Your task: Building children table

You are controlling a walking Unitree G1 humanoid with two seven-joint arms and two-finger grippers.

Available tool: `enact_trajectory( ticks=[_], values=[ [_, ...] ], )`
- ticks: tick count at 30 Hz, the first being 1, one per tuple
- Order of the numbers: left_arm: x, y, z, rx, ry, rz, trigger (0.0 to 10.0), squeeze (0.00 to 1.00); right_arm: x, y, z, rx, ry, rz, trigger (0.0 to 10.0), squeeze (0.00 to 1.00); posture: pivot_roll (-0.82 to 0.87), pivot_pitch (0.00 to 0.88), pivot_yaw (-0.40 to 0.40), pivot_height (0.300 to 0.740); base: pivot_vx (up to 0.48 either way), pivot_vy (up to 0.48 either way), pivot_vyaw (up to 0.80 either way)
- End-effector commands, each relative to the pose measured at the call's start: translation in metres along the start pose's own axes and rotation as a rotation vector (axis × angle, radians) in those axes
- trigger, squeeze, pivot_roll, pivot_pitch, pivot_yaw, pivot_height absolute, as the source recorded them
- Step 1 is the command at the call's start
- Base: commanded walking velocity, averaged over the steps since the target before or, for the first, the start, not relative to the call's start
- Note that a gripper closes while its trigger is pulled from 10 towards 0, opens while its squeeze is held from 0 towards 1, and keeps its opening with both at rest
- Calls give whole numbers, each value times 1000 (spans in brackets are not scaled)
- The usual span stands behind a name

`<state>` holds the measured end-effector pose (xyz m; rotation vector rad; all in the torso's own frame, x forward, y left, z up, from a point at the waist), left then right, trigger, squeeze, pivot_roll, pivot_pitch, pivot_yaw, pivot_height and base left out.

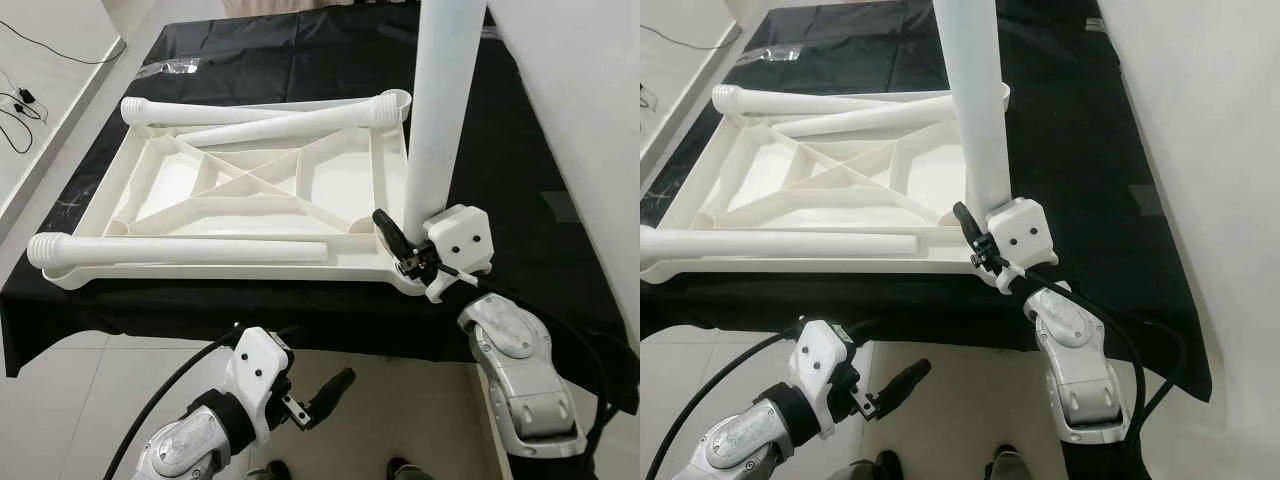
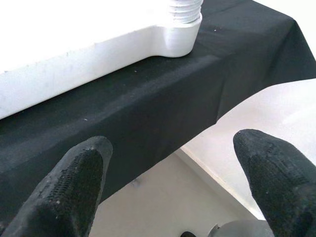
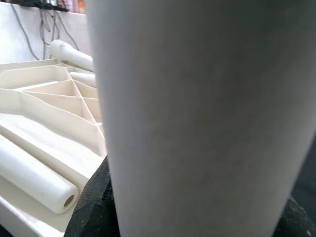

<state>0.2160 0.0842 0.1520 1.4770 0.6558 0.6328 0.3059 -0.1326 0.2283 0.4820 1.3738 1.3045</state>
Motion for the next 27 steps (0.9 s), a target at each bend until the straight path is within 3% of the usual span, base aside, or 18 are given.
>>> enact_trajectory(
  ticks=[1,7,11,13,16,22,27],
  values=[
    [-1,-8,-2,24,2,-24,10000,0,10,-25,-2,117,50,87,10000,0,9,279,103,740,0,0,0],
    [-2,-8,-1,22,3,-25,10000,0,6,-31,3,186,-5,189,10000,0,7,283,97,740,0,0,0],
    [-1,-8,-1,21,3,-26,10000,0,0,-41,2,284,-151,271,10000,0,6,282,95,740,0,0,0],
    [-1,-8,-1,21,3,-26,10000,0,-9,-45,-7,331,-310,236,10000,0,1,283,93,740,0,0,0],
    [-1,-8,-1,20,2,-25,10000,0,-5,-45,-18,340,-379,172,10000,0,1,282,92,740,0,0,0],
    [1,-7,-1,19,10,-12,10000,0,19,-45,-25,348,-346,143,10000,0,7,275,99,740,0,0,0],
    [11,3,1,-2,45,43,10000,0,20,-47,-23,368,-366,146,10000,0,12,269,103,740,0,0,0]
  ],
)
Point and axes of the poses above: a point about 5 cm out from each wrist's last joint towards the gripper, its own z axis pointing out of the wrist towards the gripper, its own y axis along the axis of the wrist's last joint, x = y × z, the point moved 2 cm from there along z, pointing out of the wrist towards the gripper, and after that the axes turned 4 degrees about -z, right-handed, at the moved point
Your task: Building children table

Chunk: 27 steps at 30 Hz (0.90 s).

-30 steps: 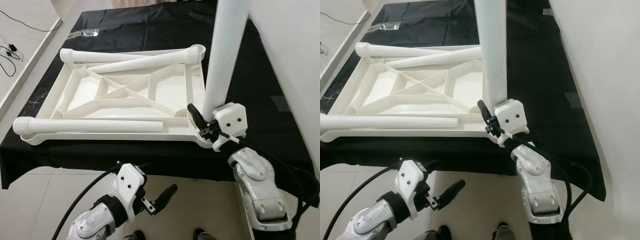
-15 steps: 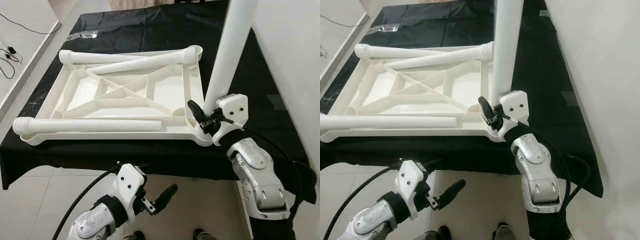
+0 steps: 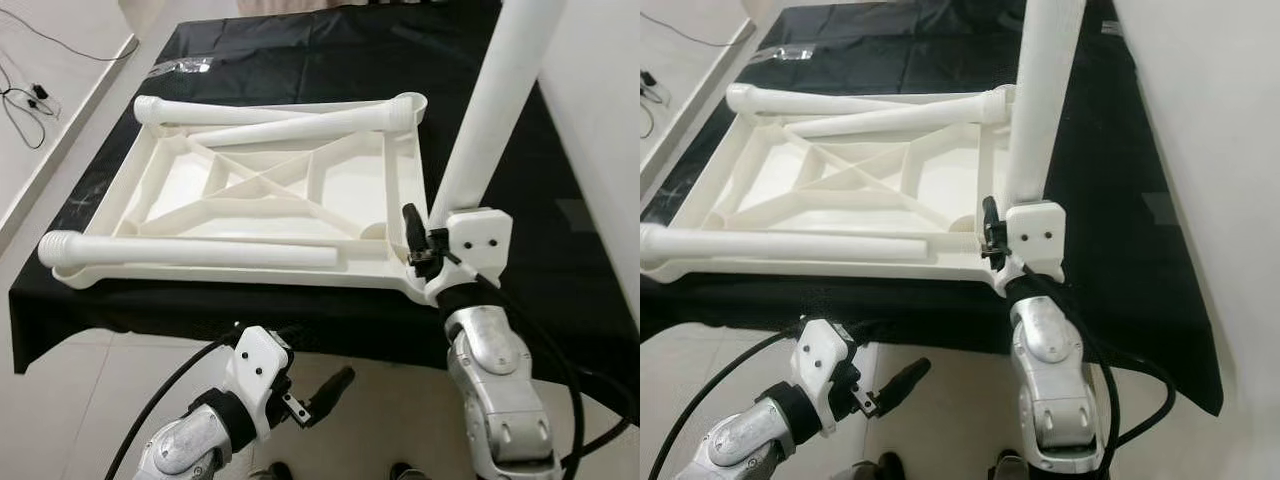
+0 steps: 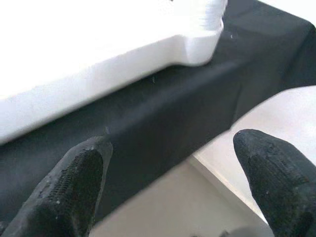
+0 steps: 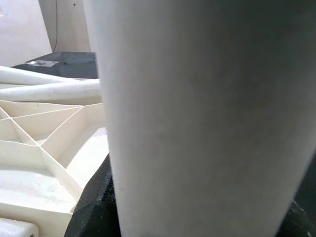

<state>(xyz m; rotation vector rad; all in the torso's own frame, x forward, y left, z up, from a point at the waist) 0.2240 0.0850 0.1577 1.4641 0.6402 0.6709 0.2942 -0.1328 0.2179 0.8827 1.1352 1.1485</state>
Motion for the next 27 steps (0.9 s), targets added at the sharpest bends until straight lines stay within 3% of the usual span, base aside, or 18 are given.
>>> enact_trajectory(
  ticks=[1,2,3,4,5,6,7,8,9,10,12,13,15,20,23,25,26,27],
  values=[
    [5,-3,-4,20,29,16,10000,0,3,-45,-7,221,-4,-27,10000,0,12,269,103,740,0,0,0],
    [6,-2,-4,17,32,21,10000,0,3,-45,-7,224,-10,-27,10000,0,12,269,103,740,0,0,0],
    [22,22,0,-53,49,12,10000,0,4,-44,-4,219,-15,-26,10000,0,18,255,108,740,0,0,0],
    [22,22,0,-53,49,12,10000,0,4,-44,-4,219,-15,-26,10000,0,18,255,108,740,0,0,0],
    [37,52,4,-140,45,0,10000,0,4,-43,-1,214,-13,-22,10000,0,17,248,107,740,0,0,0],
    [45,73,6,-202,32,-7,10000,94,5,-43,1,210,-11,-19,10000,0,17,247,108,740,0,0,0],
    [45,73,6,-202,32,-7,10000,94,5,-43,1,210,-11,-19,10000,0,17,247,108,740,0,0,0],
    [50,98,8,-276,-14,-25,10000,94,5,-42,3,204,-9,-17,10000,0,17,241,113,740,0,0,0],
    [48,122,10,-341,-114,-37,10000,1000,6,-41,5,194,-5,-19,10000,0,12,233,120,740,0,0,0],
    [48,122,10,-341,-114,-37,10000,1000,6,-41,5,194,-5,-19,10000,0,12,233,120,740,0,0,0],
    [44,162,11,-436,-283,-42,10000,1000,9,-39,8,181,2,-18,10000,0,8,224,127,740,0,0,0],
    [44,162,11,-436,-283,-42,10000,1000,9,-39,8,181,2,-18,10000,0,8,224,127,740,0,0,0],
    [44,197,13,-503,-416,-39,10000,1000,12,-37,10,172,10,-11,10000,0,9,218,134,740,0,0,0],
    [46,214,22,-499,-500,-24,10000,1000,18,-34,12,154,31,1,10000,0,4,203,143,740,0,0,0],
    [48,220,34,-451,-569,-30,10000,1000,24,-30,14,131,57,8,10000,0,-4,195,146,740,0,0,0],
    [51,223,52,-397,-627,-70,10000,1000,30,-23,16,97,82,2,10000,0,-10,194,150,740,0,0,0],
    [51,223,52,-397,-627,-70,10000,1000,30,-23,16,97,82,2,10000,0,-10,194,150,740,0,0,0],
    [53,220,72,-326,-647,-56,10000,0,35,-16,17,62,111,-1,10000,0,-14,193,160,740,0,0,0]
  ],
)
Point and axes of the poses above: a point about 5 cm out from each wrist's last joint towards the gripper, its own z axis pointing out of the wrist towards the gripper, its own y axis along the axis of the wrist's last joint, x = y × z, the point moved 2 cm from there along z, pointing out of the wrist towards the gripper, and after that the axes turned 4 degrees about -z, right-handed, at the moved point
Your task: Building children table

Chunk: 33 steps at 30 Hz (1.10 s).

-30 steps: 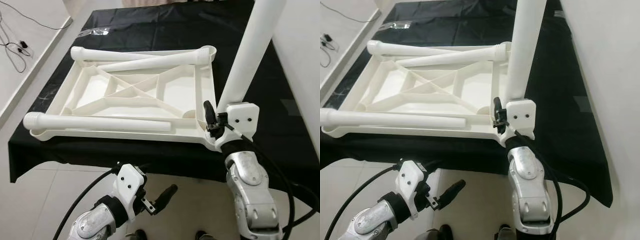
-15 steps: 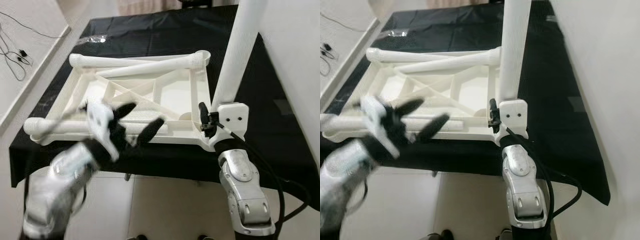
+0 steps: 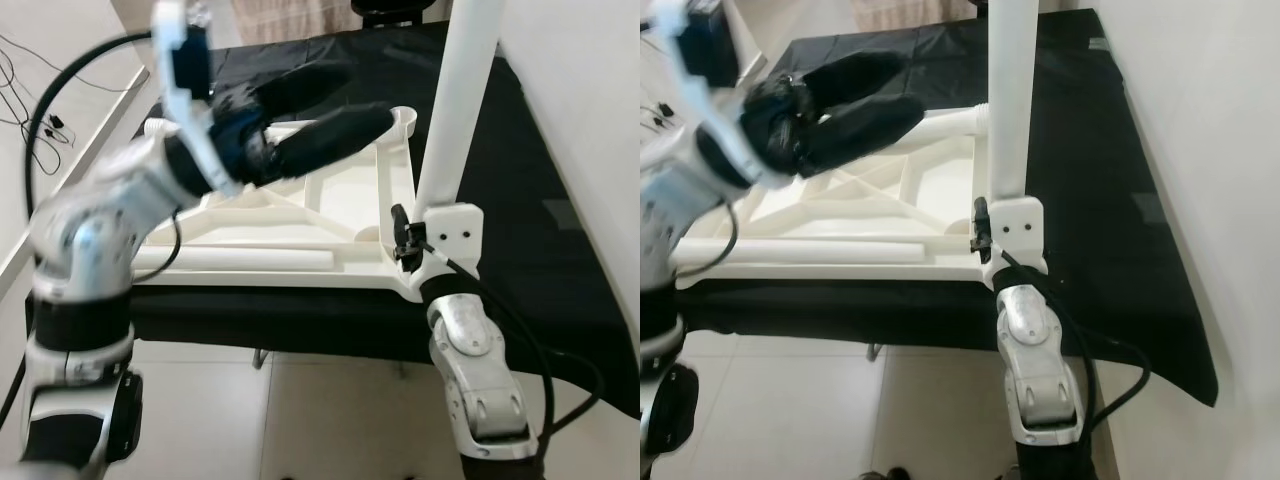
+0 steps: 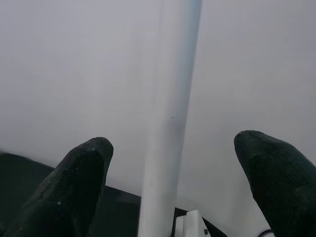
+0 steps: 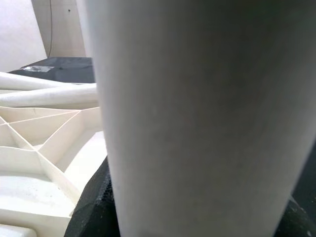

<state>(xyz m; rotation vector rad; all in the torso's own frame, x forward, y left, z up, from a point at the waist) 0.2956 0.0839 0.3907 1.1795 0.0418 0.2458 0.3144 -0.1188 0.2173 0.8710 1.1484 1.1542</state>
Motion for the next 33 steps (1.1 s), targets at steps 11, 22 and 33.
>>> enact_trajectory(
  ticks=[11,22,33],
  values=[
    [21,-40,34,178,-113,-64,10000,0,34,-1,-1,5,162,16,10000,0,-17,205,181,740,0,0,0],
    [26,-62,69,231,-186,88,10000,0,47,8,2,-25,219,38,10000,0,-32,213,173,740,0,0,0],
    [26,-58,89,144,-203,144,0,0,51,10,2,-32,253,42,10000,0,-46,220,165,740,0,0,0]
  ],
)
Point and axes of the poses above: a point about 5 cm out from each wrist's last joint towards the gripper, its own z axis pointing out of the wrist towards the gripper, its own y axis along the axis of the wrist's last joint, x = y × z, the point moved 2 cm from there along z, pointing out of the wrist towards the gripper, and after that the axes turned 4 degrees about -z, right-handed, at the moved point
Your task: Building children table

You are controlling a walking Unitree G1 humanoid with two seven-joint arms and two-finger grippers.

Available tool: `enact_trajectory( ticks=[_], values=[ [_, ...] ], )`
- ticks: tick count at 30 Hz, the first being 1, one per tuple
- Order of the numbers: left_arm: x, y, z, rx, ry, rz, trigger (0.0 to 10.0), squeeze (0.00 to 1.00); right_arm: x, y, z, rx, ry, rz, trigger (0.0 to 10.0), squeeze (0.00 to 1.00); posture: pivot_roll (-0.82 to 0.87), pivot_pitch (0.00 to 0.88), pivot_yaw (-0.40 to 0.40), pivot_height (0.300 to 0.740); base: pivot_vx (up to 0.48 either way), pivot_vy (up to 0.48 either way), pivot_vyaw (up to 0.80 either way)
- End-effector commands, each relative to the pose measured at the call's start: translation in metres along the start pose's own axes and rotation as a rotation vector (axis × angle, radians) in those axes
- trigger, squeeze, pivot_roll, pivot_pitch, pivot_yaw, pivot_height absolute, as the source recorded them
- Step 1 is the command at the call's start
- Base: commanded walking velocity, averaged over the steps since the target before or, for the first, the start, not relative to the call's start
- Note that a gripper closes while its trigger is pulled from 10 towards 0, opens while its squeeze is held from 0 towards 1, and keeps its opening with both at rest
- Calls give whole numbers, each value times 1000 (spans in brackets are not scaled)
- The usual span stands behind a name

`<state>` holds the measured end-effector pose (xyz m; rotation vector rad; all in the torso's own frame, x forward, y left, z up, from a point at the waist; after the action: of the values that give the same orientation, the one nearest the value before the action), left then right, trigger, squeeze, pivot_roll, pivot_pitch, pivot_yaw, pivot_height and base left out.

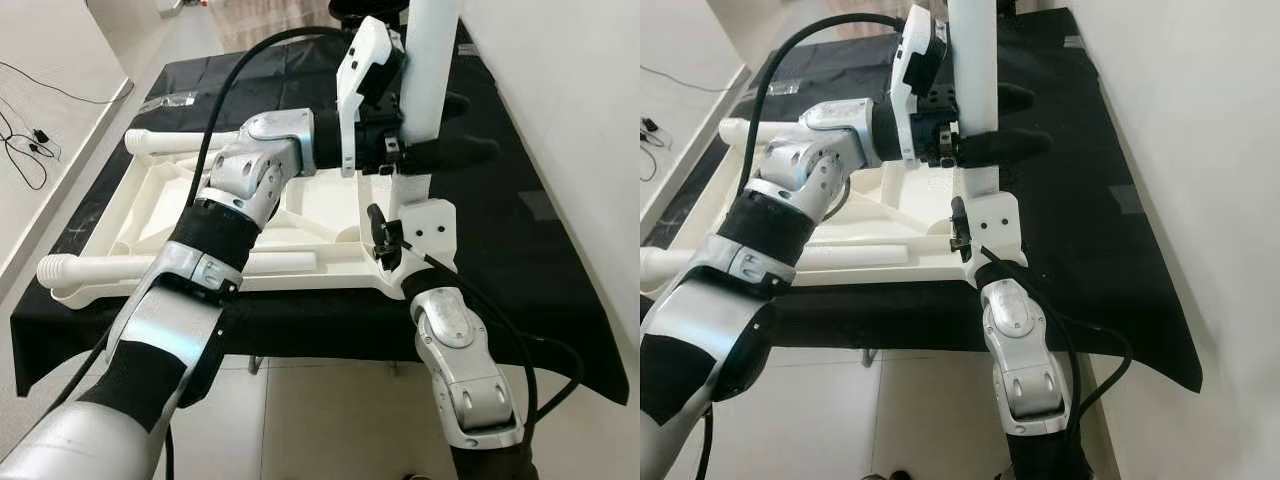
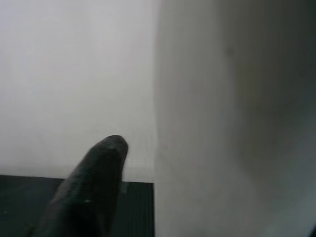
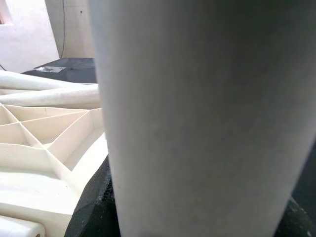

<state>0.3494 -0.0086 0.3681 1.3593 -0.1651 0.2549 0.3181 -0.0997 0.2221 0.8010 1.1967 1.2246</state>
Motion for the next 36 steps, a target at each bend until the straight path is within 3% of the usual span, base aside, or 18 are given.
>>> enact_trajectory(
  ticks=[1,7,8,12,13,16,22,23,24,27,30,32,35,36],
  values=[
    [-3,7,6,-22,-35,19,0,0,33,2,0,2,164,39,10000,0,-46,220,165,740,0,0,0],
    [-5,11,9,-51,-48,15,0,0,28,2,3,2,192,26,10000,0,-52,221,161,740,0,0,0],
    [-5,12,10,-56,-50,12,0,0,27,3,3,-1,209,36,10000,1000,-54,221,161,740,0,0,0],
    [-5,13,12,-68,-56,7,0,0,1,14,16,-47,247,40,10000,1000,-61,225,159,740,0,0,0],
    [-5,13,12,-68,-56,7,0,0,1,14,16,-47,247,40,10000,1000,-61,225,159,740,0,0,0],
    [-5,15,14,-75,-67,3,0,0,-25,26,31,-88,352,10,10000,1000,-64,226,157,740,0,0,0],
    [-5,15,16,-79,-76,1,0,0,-40,33,37,-90,506,-37,10000,1000,-70,225,156,740,0,0,0],
    [-6,15,16,-80,-80,0,0,0,-45,31,40,-69,563,-82,10000,47,-73,224,153,740,0,0,0],
    [-6,15,17,-82,-84,-1,0,0,-50,29,42,-45,619,-119,10000,0,-73,221,153,740,0,0,0],
    [-7,14,18,-85,-90,-4,0,0,-53,26,42,-15,714,-158,10000,0,-72,222,151,740,0,0,0],
    [-8,14,19,-86,-102,-7,0,0,-51,21,40,22,832,-114,10000,0,-71,220,149,740,0,0,0],
    [-8,14,19,-86,-102,-7,0,0,-51,21,40,22,832,-114,10000,0,-71,220,149,740,0,0,0],
    [-10,13,20,-85,-113,-7,0,0,-47,17,39,36,910,-41,10000,0,-71,219,150,740,0,0,0],
    [-11,13,21,-83,-121,-6,0,0,-44,14,38,42,965,15,7608,0,-71,216,150,740,0,0,0]
  ],
)
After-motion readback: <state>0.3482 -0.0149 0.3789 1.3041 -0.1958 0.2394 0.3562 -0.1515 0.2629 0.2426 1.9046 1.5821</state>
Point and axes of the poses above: a point about 5 cm out from each wrist's last joint towards the gripper, its own z axis pointing out of the wrist towards the gripper, its own y axis along the axis of the wrist's last joint, x = y × z, the point moved 2 cm from there along z, pointing out of the wrist towards the gripper, and after that the axes turned 4 degrees about -z, right-handed, at the moved point
